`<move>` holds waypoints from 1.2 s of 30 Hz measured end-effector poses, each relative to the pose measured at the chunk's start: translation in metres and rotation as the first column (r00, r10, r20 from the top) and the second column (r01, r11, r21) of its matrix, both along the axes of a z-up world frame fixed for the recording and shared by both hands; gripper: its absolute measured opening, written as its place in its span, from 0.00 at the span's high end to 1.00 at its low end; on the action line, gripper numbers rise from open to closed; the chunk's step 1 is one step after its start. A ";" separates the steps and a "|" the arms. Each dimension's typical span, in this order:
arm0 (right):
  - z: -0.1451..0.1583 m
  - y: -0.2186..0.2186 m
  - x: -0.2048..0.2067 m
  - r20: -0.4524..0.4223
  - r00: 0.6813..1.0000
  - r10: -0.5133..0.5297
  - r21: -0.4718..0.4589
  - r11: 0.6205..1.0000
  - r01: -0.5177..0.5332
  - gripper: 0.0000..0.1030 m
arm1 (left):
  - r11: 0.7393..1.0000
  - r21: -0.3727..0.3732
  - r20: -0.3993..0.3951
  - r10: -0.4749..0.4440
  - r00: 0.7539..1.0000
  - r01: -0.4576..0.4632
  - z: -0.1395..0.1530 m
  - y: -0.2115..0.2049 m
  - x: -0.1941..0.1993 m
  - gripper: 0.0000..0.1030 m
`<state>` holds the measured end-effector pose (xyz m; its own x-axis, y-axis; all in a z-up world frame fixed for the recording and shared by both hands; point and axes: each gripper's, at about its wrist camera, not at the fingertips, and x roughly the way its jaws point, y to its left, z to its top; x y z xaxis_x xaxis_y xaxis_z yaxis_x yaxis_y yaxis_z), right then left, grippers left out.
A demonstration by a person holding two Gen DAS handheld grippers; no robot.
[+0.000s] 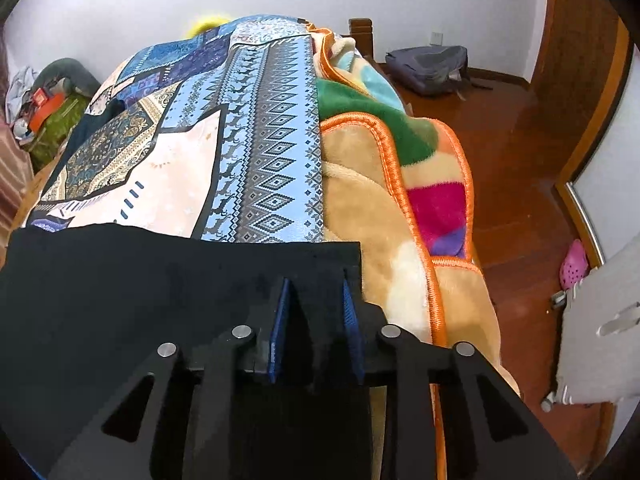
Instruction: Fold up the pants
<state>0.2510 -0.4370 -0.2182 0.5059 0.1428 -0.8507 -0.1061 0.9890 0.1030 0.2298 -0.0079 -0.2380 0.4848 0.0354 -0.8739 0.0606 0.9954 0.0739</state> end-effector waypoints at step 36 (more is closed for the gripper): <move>0.080 0.002 -0.114 0.077 0.995 -0.060 0.077 0.996 0.054 0.43 | 0.910 0.173 -0.133 -0.359 0.924 0.378 0.005 -0.110 0.038 0.07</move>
